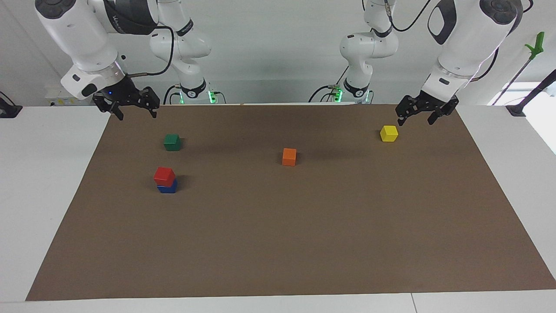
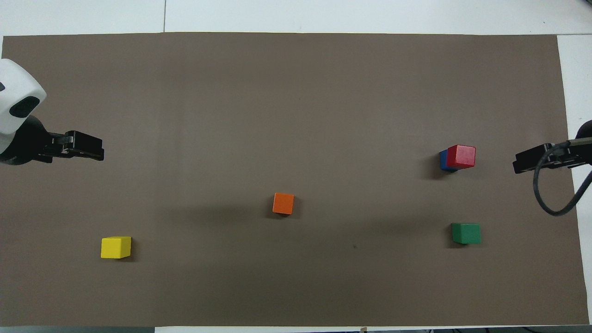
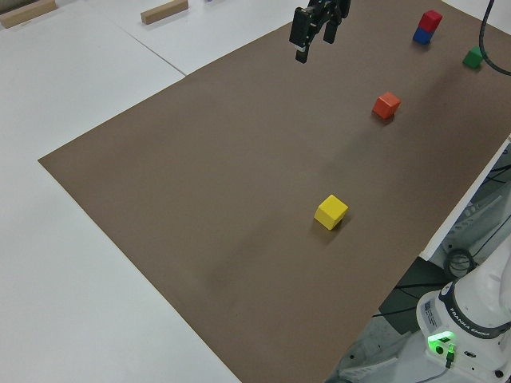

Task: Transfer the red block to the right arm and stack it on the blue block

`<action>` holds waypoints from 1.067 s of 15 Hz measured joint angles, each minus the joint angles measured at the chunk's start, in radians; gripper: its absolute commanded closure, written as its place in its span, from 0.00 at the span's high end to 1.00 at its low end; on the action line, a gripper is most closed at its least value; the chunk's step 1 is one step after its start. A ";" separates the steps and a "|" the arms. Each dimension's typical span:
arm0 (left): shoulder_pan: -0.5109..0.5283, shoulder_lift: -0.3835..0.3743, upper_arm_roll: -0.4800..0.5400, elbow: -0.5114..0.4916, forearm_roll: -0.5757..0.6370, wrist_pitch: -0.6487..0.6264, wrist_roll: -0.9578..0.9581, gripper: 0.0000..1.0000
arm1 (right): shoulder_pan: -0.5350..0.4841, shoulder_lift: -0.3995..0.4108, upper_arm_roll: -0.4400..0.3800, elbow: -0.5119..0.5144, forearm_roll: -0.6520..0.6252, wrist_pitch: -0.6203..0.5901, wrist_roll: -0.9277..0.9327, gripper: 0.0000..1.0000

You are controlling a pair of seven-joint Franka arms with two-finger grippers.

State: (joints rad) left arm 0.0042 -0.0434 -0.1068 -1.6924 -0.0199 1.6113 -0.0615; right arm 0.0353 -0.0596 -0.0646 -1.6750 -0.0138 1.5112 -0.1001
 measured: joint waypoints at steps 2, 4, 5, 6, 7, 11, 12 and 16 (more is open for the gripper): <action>0.000 0.000 0.000 0.000 0.000 0.000 0.000 1.00 | -0.003 0.002 -0.003 0.023 0.000 0.003 -0.010 1.00; 0.000 0.000 0.000 0.000 0.000 0.000 0.000 1.00 | -0.003 0.008 -0.004 0.034 0.000 0.012 -0.013 1.00; 0.000 0.000 0.000 0.000 0.000 -0.001 0.000 1.00 | -0.003 0.012 -0.004 0.036 -0.001 0.025 -0.013 1.00; 0.000 0.000 0.000 0.000 0.000 -0.001 0.000 1.00 | -0.003 0.020 -0.004 0.040 -0.005 0.040 -0.013 1.00; 0.000 0.000 0.000 0.000 0.000 -0.001 0.000 1.00 | -0.003 0.028 -0.004 0.051 -0.007 0.045 -0.014 1.00; 0.000 0.000 0.000 0.000 0.000 -0.001 0.000 1.00 | -0.003 0.036 -0.007 0.069 -0.007 0.044 -0.015 1.00; 0.000 0.000 0.000 0.000 0.000 -0.001 0.000 1.00 | -0.003 0.036 -0.007 0.070 -0.007 0.044 -0.015 1.00; 0.000 0.000 0.000 0.000 0.000 -0.002 0.000 1.00 | -0.003 0.036 -0.007 0.071 -0.007 0.043 -0.015 1.00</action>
State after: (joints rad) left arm 0.0042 -0.0434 -0.1068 -1.6924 -0.0199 1.6097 -0.0616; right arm 0.0319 -0.0233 -0.0720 -1.6045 -0.0208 1.5545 -0.1147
